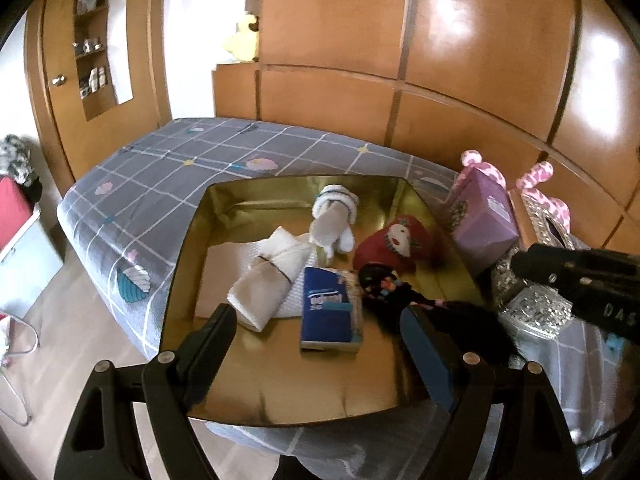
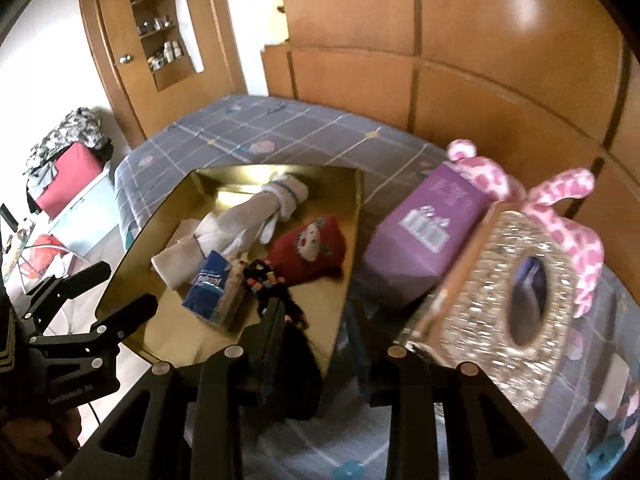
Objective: Organize soft objects
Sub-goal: 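Carry the black hair ties into the gold tray with the right gripper and release, then move both grippers back toward the white pad and blue plush toy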
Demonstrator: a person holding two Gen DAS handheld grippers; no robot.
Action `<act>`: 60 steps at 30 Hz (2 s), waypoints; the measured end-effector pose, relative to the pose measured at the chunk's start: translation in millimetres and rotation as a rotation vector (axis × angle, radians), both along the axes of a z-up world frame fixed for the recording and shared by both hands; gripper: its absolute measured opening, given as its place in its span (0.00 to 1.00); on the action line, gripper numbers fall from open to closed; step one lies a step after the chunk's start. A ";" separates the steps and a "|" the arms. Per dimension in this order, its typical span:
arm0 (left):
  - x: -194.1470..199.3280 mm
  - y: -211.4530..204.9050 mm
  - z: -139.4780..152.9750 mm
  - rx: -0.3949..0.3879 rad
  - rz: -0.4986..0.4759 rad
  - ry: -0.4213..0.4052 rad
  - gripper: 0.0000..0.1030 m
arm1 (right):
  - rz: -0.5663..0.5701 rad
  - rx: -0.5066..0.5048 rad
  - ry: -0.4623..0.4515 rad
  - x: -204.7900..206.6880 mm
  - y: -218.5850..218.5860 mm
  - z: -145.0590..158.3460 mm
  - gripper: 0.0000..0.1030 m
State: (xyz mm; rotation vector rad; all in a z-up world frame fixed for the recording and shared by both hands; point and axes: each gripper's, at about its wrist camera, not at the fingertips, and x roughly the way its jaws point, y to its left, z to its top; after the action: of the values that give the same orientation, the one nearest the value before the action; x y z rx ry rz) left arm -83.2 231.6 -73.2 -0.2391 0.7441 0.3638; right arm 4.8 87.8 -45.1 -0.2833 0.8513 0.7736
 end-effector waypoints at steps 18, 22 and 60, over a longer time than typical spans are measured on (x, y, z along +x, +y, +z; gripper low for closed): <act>8.7 -58.4 18.6 0.101 -0.172 -0.017 0.82 | -0.248 0.078 -0.082 22.1 -129.4 18.4 0.38; 15.9 -77.8 21.0 0.114 -0.230 -0.015 0.82 | -0.356 0.078 -0.081 33.4 -175.3 16.1 0.38; 161.8 -351.0 7.9 0.022 -0.838 0.172 0.80 | -1.259 0.384 0.042 44.6 -491.3 -33.5 0.38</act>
State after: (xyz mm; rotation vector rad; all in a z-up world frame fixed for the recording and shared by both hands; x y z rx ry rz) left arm 78.6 -119.5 -65.4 0.1376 0.9391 -0.4087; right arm 49.4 -403.5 -78.5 0.5909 0.7211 -0.2555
